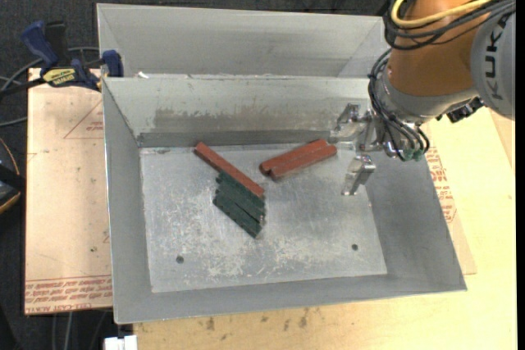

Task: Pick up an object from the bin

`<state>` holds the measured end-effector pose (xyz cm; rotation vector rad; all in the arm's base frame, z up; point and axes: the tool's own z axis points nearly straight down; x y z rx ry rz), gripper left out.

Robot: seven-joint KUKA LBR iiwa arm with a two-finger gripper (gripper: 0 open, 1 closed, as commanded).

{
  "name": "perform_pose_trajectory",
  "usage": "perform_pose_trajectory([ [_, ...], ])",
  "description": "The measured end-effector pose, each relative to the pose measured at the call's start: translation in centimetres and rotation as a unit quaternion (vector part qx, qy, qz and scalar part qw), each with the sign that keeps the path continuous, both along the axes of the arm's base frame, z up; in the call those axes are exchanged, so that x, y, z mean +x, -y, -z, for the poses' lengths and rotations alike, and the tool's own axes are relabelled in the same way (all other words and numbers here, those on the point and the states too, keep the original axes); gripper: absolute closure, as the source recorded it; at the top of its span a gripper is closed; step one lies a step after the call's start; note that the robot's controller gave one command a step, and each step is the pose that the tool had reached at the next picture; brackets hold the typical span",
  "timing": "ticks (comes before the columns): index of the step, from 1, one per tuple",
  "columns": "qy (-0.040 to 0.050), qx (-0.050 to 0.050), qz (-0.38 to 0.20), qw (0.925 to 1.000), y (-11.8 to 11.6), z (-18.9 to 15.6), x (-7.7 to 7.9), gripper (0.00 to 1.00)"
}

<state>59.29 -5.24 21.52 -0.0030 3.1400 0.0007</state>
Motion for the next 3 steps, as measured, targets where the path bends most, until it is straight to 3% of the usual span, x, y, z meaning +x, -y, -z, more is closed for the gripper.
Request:
perform_pose_trajectory([
  [1,0.0,0.0,0.0,1.0,0.0,0.0,0.0,0.0],
  [2,0.0041,0.0,-0.006,1.0,-2.4,4.9,1.6,0.0],
  [3,0.0006,0.0,-0.067,0.9978,-5.6,8.6,5.5,0.0],
])
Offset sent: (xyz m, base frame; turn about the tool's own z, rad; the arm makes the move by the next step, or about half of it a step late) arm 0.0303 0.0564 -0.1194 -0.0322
